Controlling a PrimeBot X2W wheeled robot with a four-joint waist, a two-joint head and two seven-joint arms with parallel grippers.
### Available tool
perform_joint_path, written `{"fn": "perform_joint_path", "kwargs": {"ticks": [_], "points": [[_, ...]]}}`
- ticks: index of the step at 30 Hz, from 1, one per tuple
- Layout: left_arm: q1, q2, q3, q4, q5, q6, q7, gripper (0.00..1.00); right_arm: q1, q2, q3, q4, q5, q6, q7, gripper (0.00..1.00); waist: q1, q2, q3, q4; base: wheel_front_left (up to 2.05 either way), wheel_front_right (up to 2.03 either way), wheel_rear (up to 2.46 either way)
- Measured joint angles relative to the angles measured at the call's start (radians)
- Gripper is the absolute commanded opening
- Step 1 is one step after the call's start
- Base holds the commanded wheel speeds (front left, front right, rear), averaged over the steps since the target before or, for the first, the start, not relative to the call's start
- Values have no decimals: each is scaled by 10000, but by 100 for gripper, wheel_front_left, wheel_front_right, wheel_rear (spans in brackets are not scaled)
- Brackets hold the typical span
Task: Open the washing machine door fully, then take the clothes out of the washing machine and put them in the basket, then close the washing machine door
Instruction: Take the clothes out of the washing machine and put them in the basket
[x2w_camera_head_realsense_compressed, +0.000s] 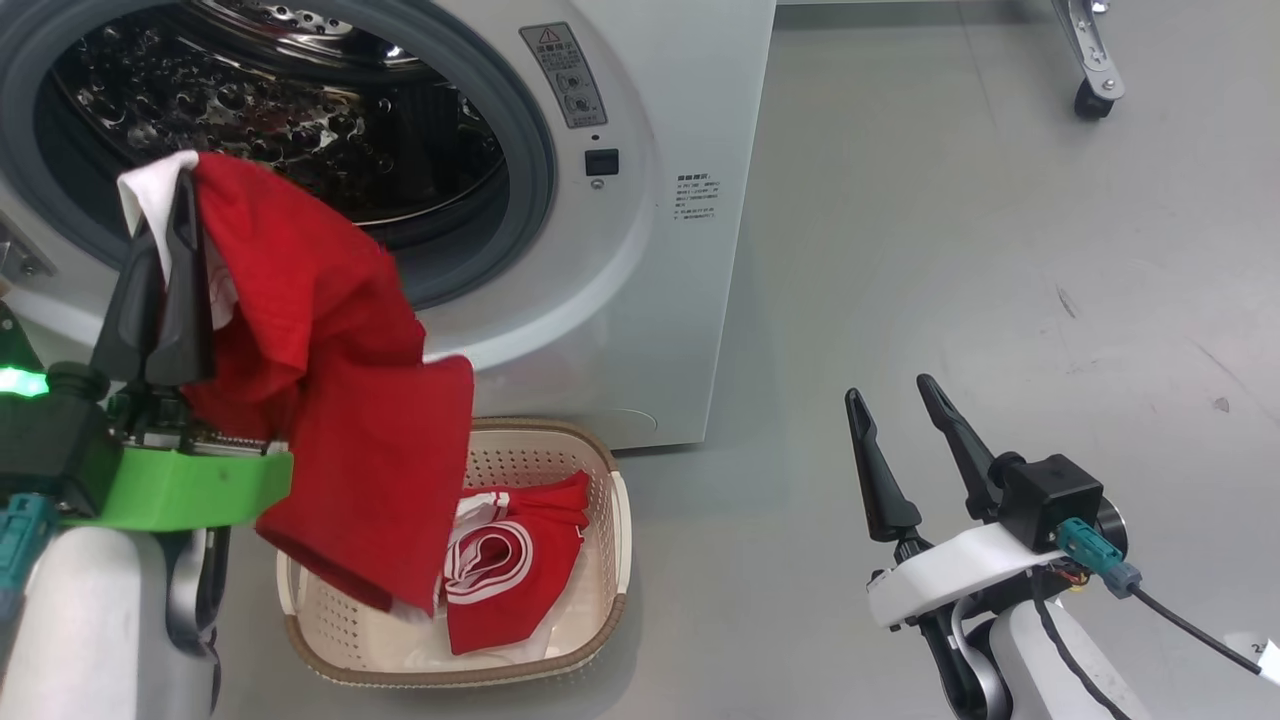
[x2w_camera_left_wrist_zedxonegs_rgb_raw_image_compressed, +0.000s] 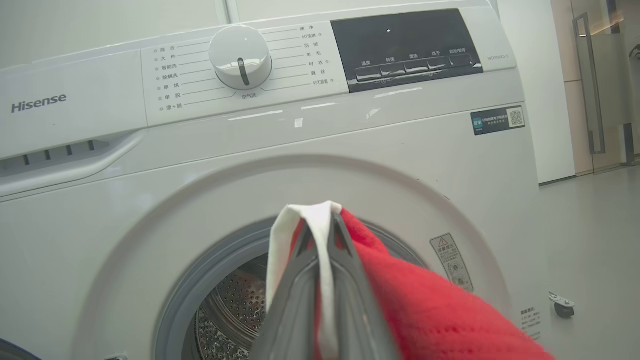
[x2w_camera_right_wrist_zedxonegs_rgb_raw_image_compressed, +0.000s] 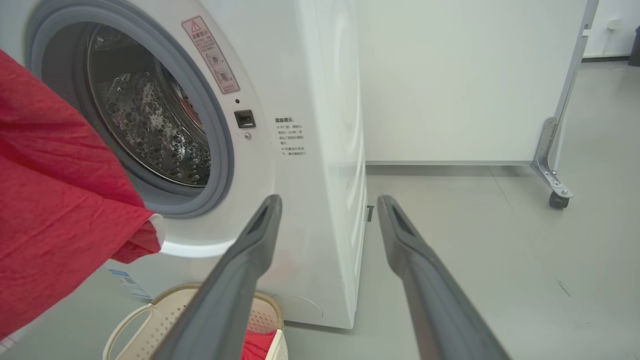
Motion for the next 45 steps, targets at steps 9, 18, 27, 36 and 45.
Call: {"fn": "perform_joint_path", "kwargs": {"ticks": [9,18,27,36,45], "points": [[1378,-17,-543,644,-48,-104,560,0,58,-2,144,-10,0,12,0,100,0,0,38,-116,0,0,0],[1935,-2,-888,1210,-105,-184,1317,0,51,-2,263,-115,0,12,0,100,0,0,432,-324,0,0,0],[1902,-12,-1168,1799,-207,-284,1716,0,-76,-4,257,-291,0,12,0,100,0,0,1062,-579,0,0,0],[1138,105,-1202,2594,-197,-357,1923,0,-525,-2,236,-585,0,8,0,100,0,0,1990,-948,0,0,0],[453,198,-895,4169,-242,-349,2242,0,-858,-2,-10,-713,0,-4,0,100,0,0,2931,-1361,0,0,0]]}}
